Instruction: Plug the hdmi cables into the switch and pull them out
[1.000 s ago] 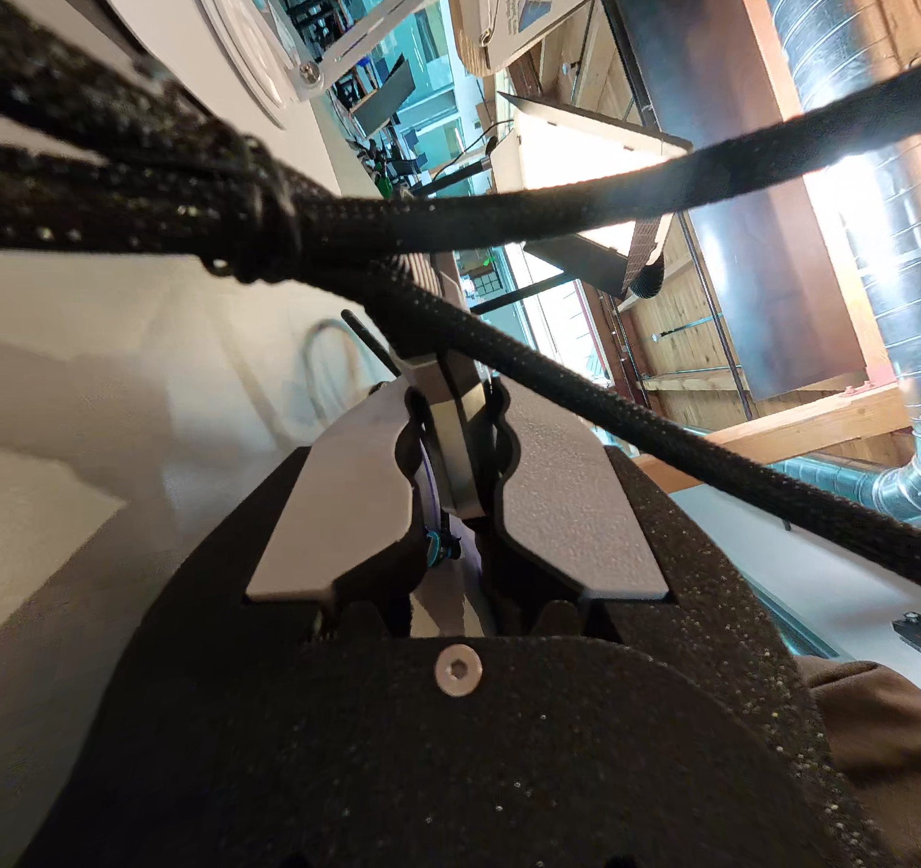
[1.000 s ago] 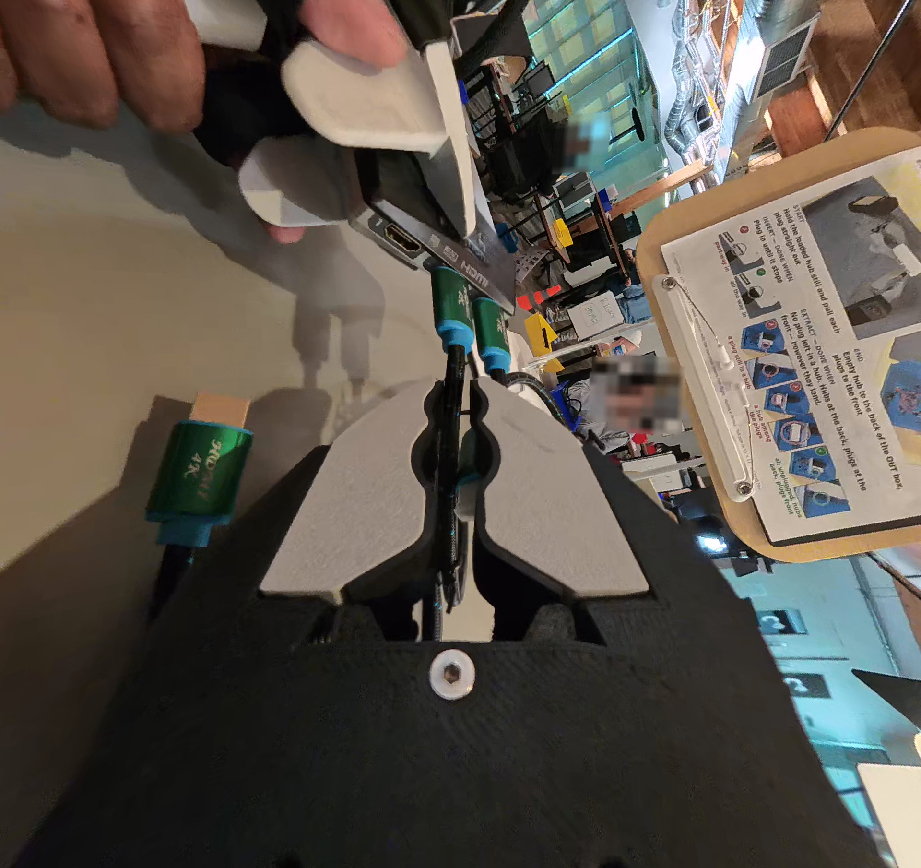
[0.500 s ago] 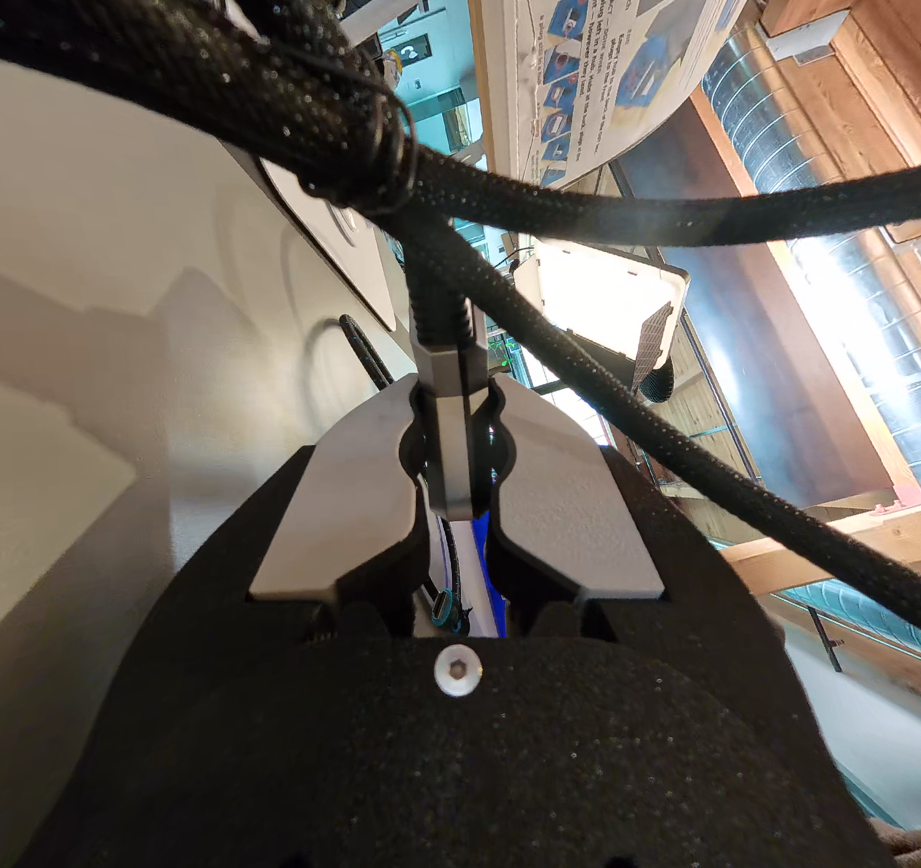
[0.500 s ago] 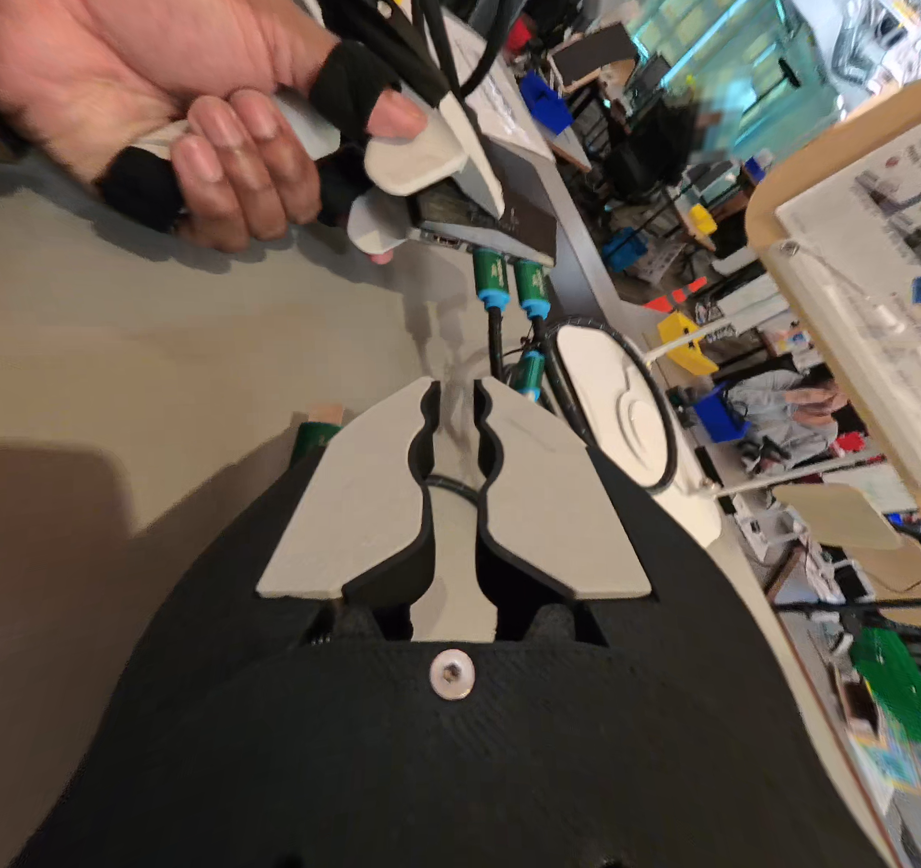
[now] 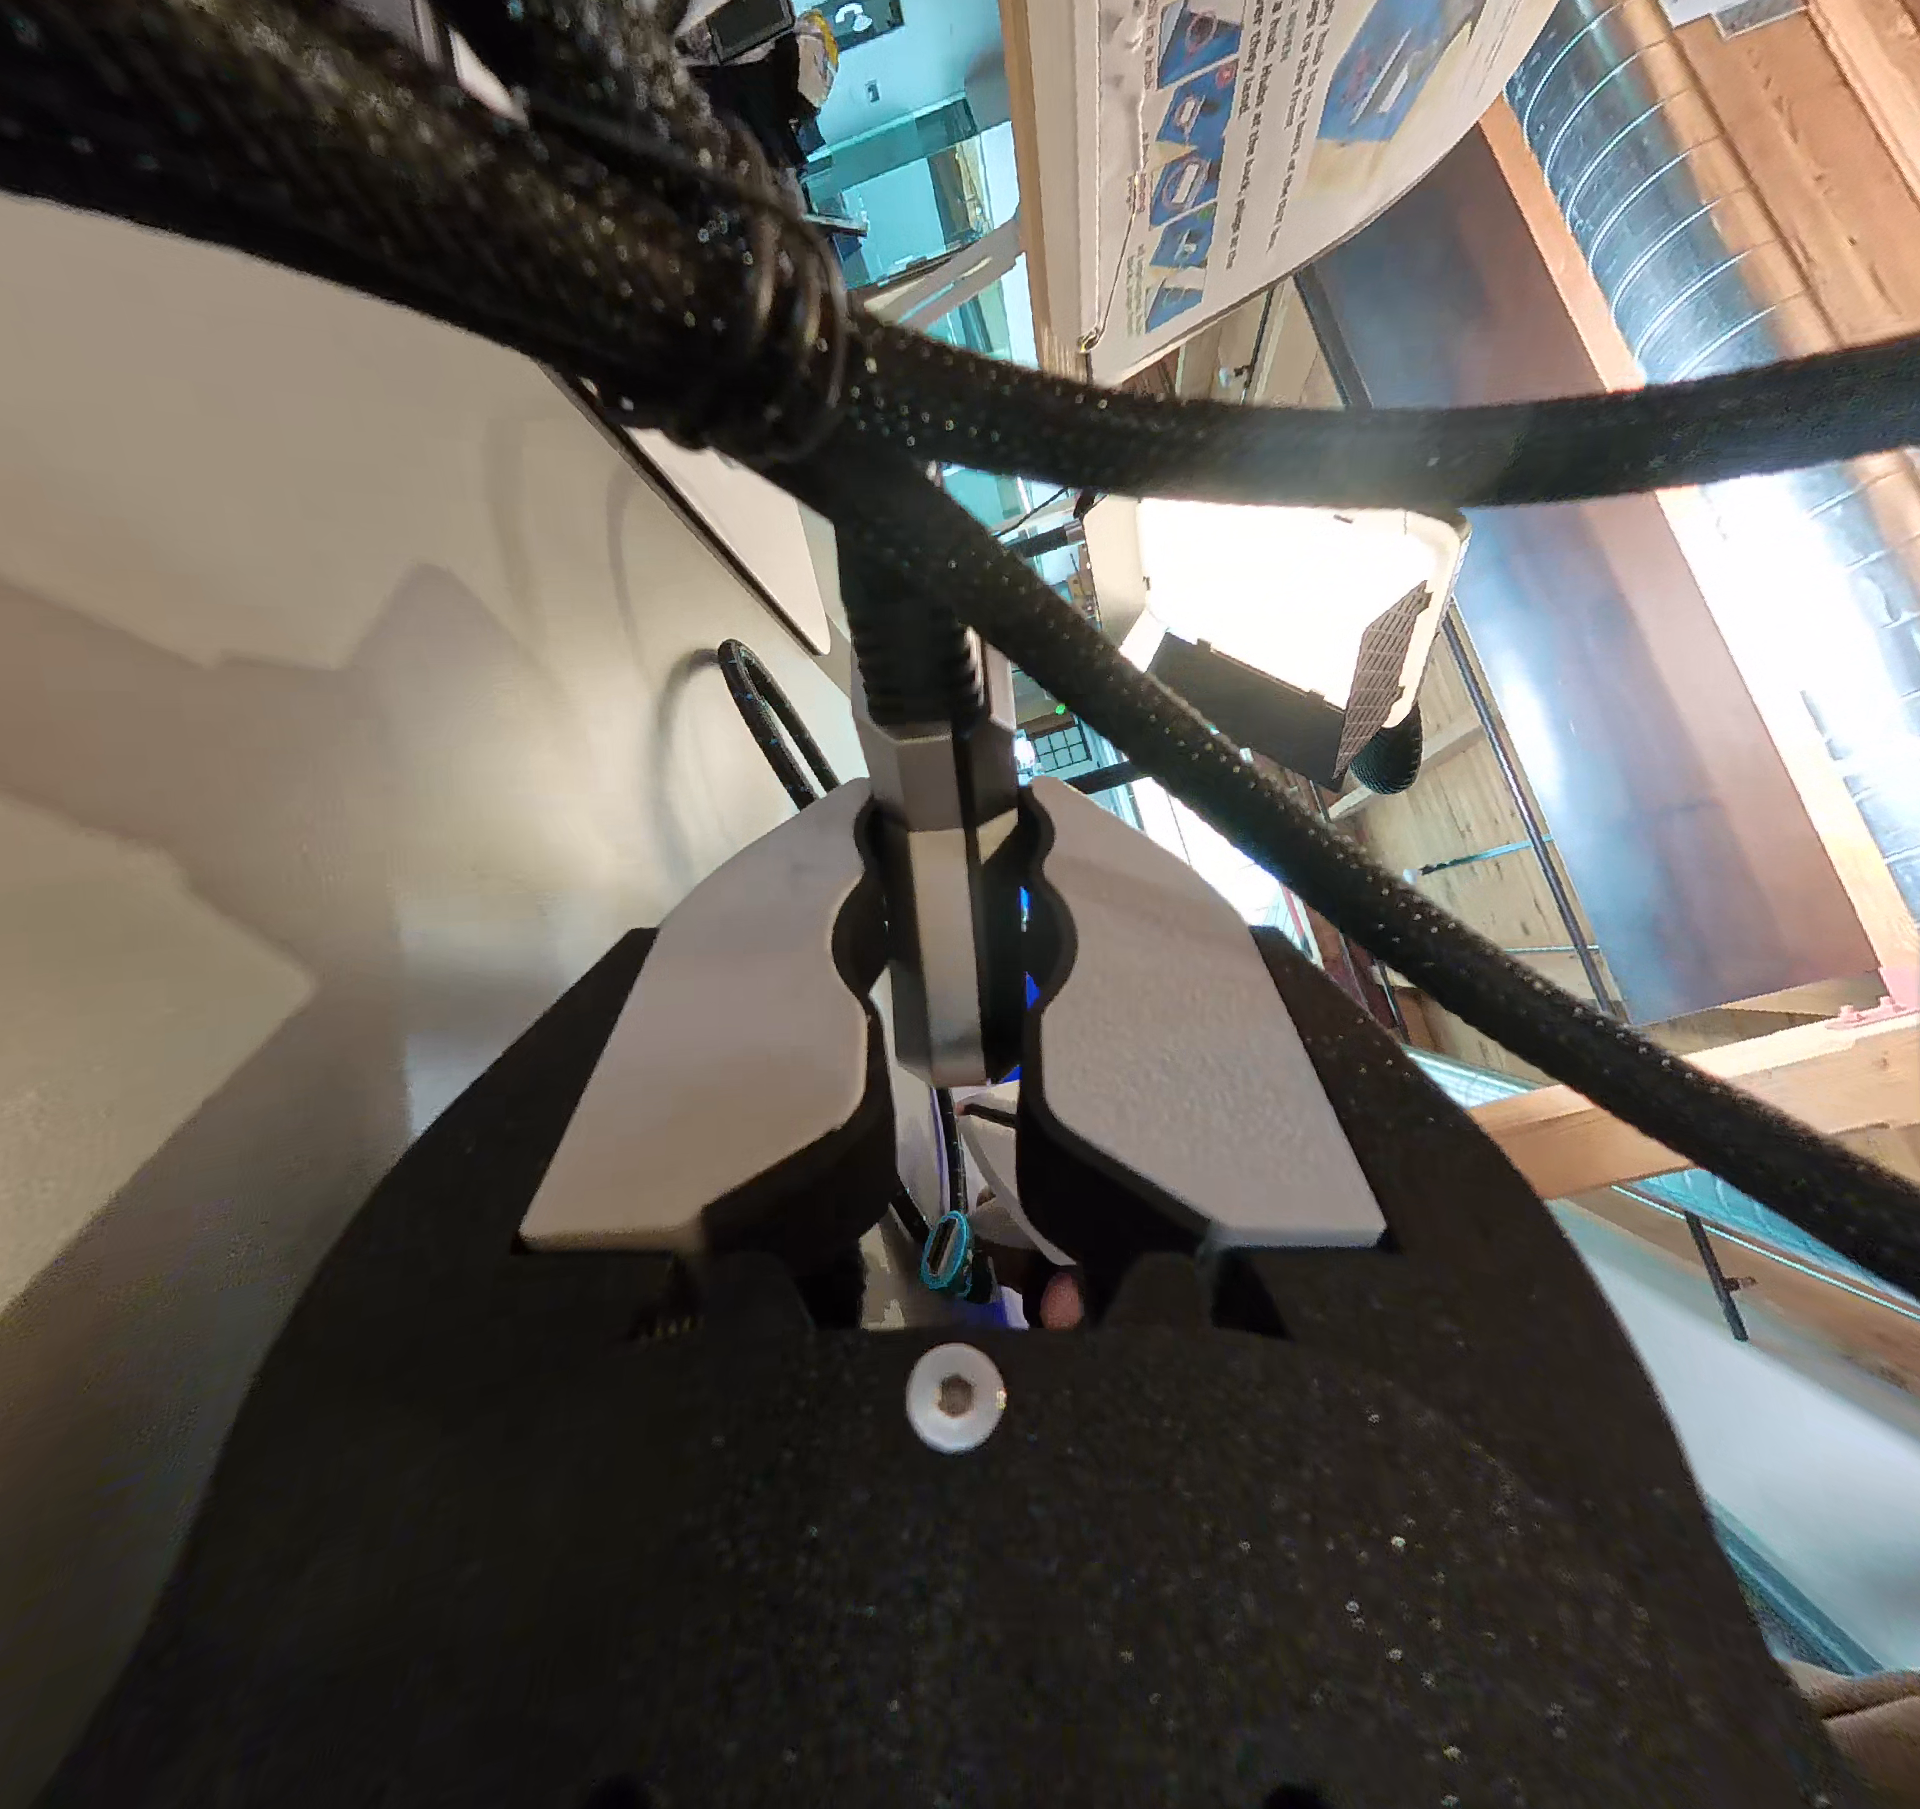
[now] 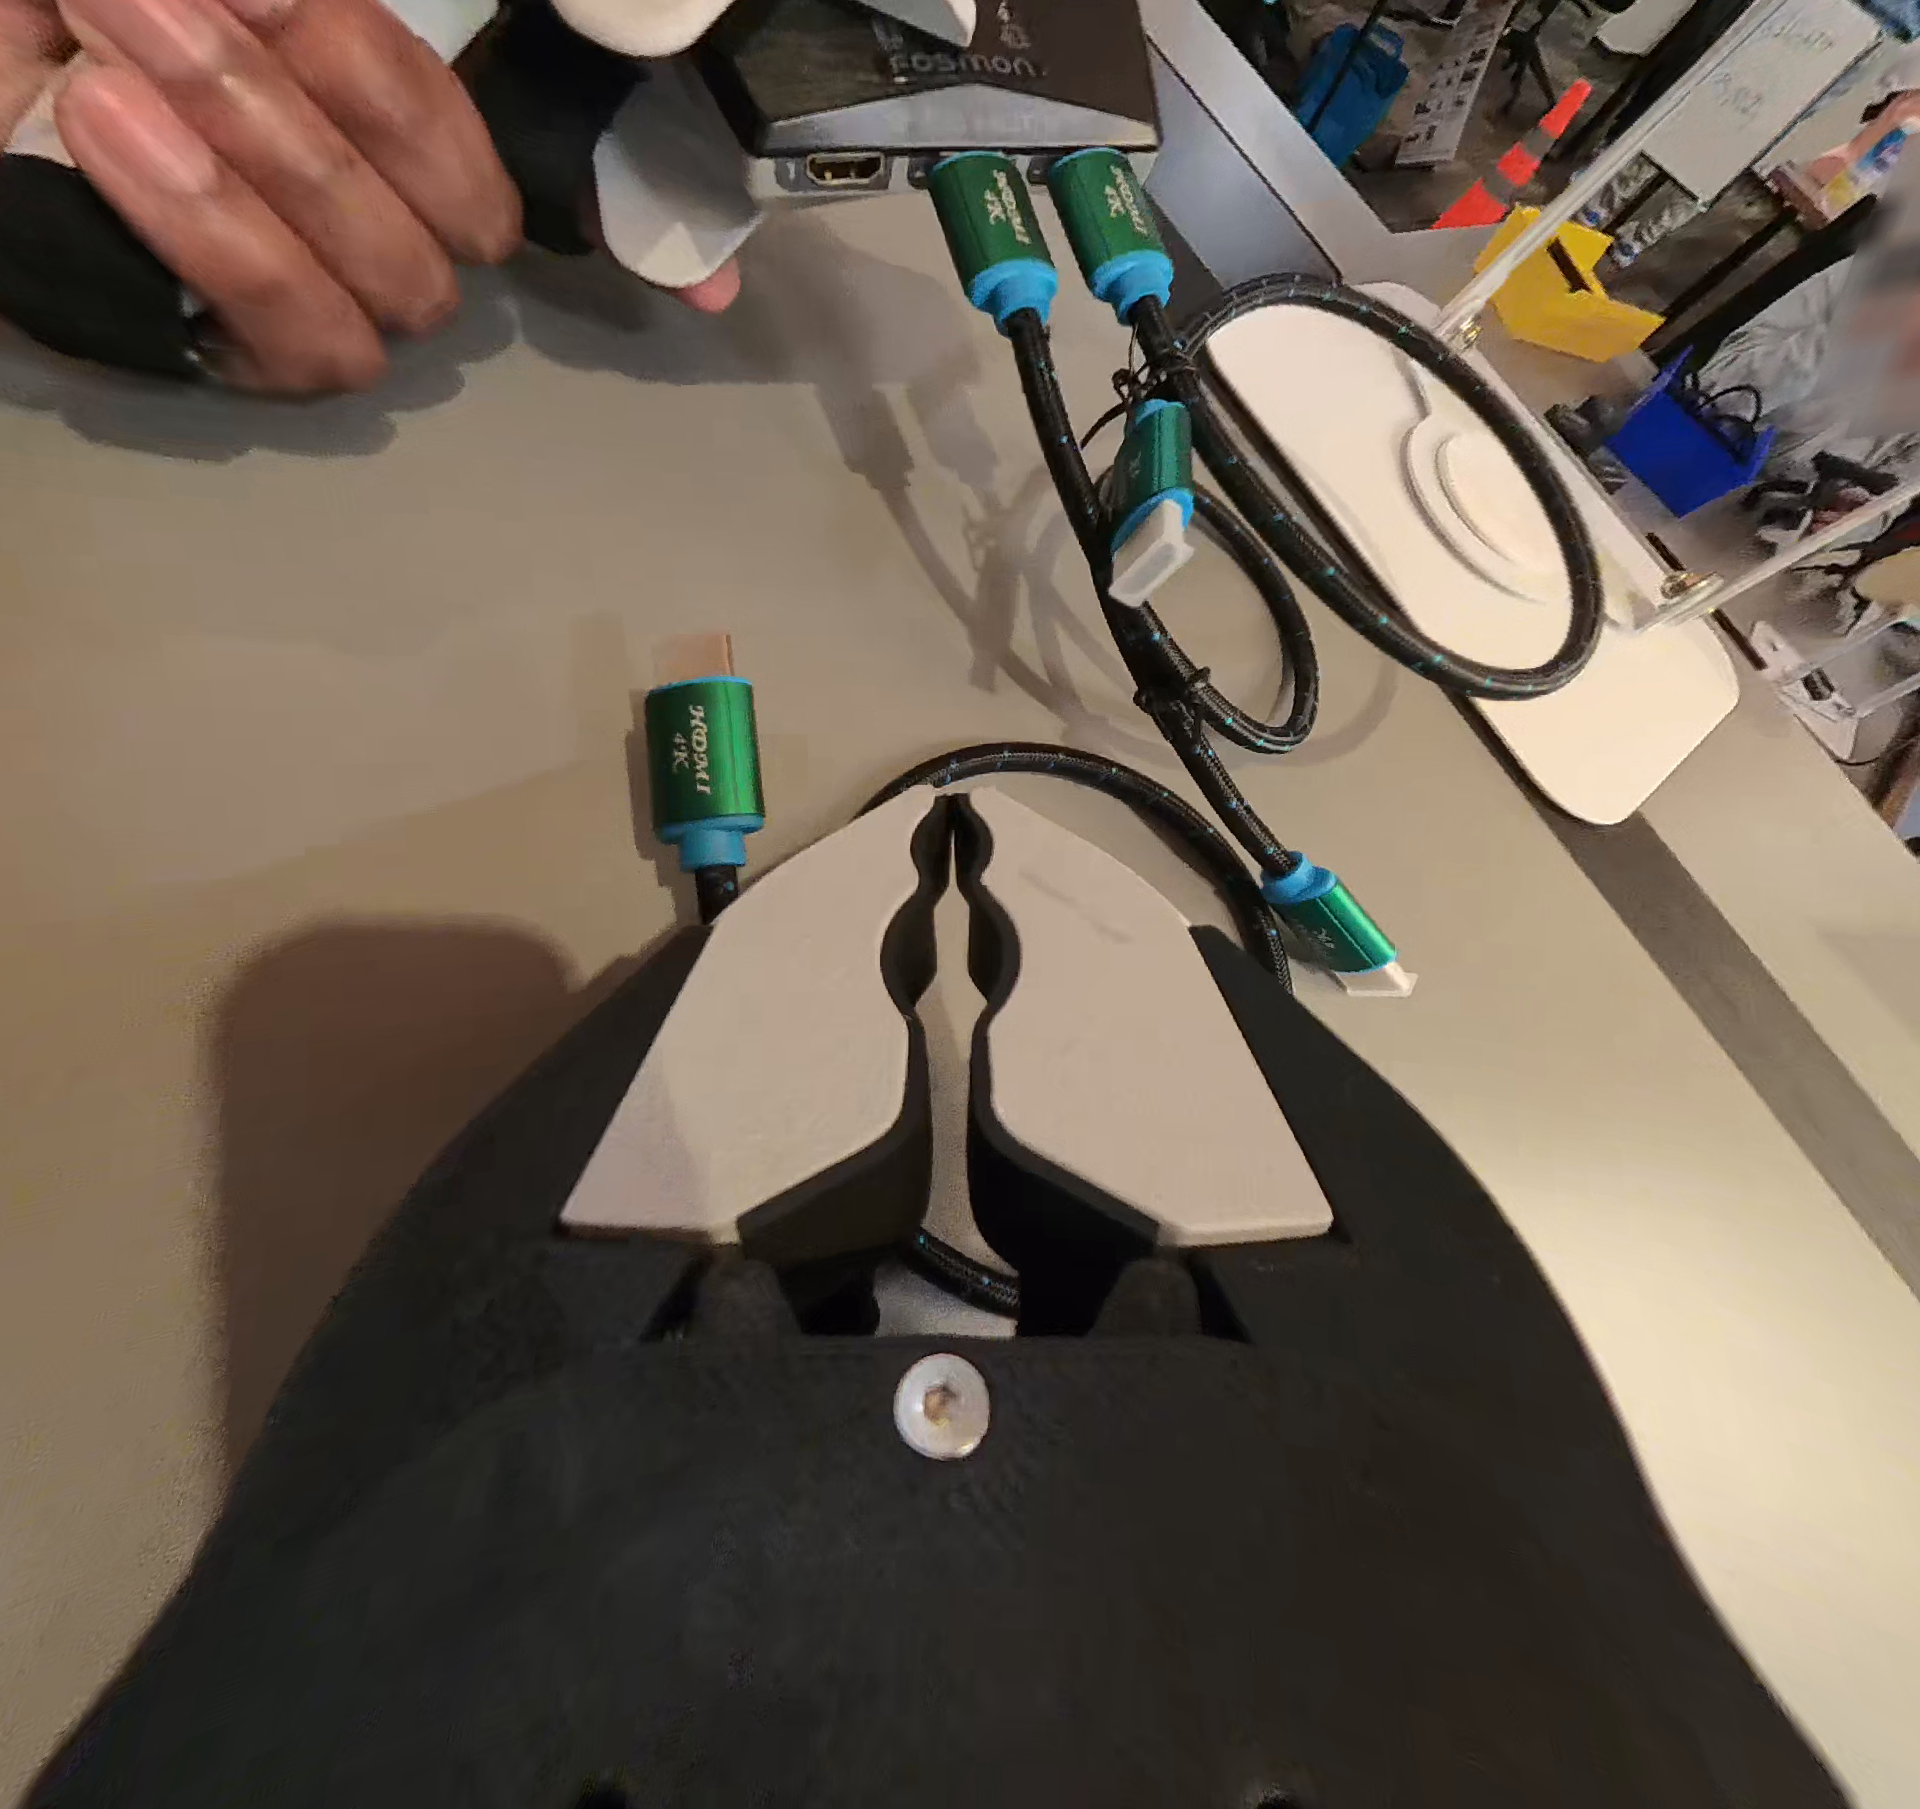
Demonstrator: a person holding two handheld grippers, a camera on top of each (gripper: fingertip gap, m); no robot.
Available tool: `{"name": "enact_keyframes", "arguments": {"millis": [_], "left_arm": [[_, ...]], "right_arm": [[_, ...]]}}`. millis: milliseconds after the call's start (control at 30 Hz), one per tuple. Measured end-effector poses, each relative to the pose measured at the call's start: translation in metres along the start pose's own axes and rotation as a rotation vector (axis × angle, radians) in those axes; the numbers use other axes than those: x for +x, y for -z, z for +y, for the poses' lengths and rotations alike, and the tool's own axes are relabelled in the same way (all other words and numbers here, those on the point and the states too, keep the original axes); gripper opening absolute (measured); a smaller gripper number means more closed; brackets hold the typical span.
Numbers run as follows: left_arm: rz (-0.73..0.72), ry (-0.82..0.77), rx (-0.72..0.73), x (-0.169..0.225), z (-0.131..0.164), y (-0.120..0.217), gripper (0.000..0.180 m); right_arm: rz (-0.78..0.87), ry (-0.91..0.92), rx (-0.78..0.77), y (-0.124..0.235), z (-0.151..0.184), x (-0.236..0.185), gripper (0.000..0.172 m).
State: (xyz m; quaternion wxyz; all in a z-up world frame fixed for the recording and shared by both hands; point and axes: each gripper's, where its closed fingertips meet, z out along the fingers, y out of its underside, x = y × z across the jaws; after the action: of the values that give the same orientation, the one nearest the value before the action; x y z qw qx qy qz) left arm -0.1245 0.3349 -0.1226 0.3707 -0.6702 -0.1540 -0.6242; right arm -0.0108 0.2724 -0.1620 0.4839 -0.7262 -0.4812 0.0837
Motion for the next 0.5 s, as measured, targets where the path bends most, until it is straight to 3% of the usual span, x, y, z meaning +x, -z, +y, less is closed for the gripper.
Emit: {"name": "enact_keyframes", "arguments": {"millis": [500], "left_arm": [[-0.018,-0.058,-0.038,0.0017,0.0082,-0.0033,0.021]], "right_arm": [[0.002,-0.002,-0.034,-0.0061,0.0039,0.003,0.0]]}}
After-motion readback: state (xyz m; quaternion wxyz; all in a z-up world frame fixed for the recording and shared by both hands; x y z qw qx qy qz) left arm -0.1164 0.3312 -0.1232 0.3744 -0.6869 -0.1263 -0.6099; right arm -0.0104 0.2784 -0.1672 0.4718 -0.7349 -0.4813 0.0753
